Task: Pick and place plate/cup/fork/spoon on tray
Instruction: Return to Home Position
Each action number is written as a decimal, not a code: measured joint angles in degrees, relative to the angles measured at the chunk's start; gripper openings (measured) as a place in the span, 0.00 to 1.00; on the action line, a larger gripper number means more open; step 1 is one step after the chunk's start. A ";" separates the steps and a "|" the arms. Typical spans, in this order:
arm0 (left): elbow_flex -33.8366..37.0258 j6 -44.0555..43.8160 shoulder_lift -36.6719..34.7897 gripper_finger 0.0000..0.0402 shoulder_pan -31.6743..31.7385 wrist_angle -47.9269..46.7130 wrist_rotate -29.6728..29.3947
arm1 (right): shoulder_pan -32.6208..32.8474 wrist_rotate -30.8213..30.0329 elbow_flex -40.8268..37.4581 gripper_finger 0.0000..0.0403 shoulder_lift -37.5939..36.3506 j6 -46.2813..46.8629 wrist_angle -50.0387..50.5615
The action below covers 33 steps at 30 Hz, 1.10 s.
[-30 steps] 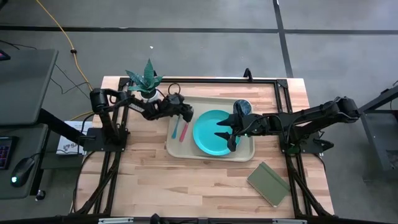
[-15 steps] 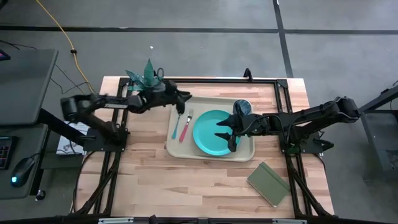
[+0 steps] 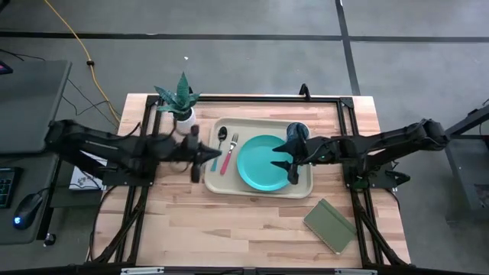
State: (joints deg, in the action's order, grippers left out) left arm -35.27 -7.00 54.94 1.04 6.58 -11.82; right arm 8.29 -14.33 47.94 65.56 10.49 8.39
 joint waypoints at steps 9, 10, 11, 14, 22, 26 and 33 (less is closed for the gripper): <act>0.07 7.72 -6.10 0.00 -17.87 -0.90 -19.43 | 1.53 -2.23 -0.02 0.53 -6.02 1.07 3.57; 0.07 8.06 -6.56 0.00 -18.14 -0.92 -19.55 | 1.59 -2.24 -0.02 0.53 -6.22 1.06 3.51; 0.07 8.54 -6.94 0.00 -18.11 -0.75 -19.45 | 1.62 -2.28 -0.01 0.53 -6.33 1.06 3.51; 0.07 9.39 -7.58 0.00 -17.22 -0.22 -17.12 | 1.62 -2.36 -0.02 0.53 -6.41 1.06 3.47; 0.07 10.23 -7.63 0.00 -10.95 0.95 -2.66 | 1.36 -2.40 -0.02 0.53 -6.41 1.11 3.40; 0.07 10.36 -7.63 0.00 -8.80 0.97 -0.34 | 1.36 -2.29 -0.02 0.53 -6.41 2.30 3.42; 0.07 12.15 -7.70 0.00 -7.07 0.97 -0.39 | 1.36 -2.27 -0.02 0.53 -6.41 2.53 3.40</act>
State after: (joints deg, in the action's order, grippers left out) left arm -35.20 5.15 47.23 -6.03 7.55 -12.21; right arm 9.65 -16.60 47.92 59.16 13.02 11.79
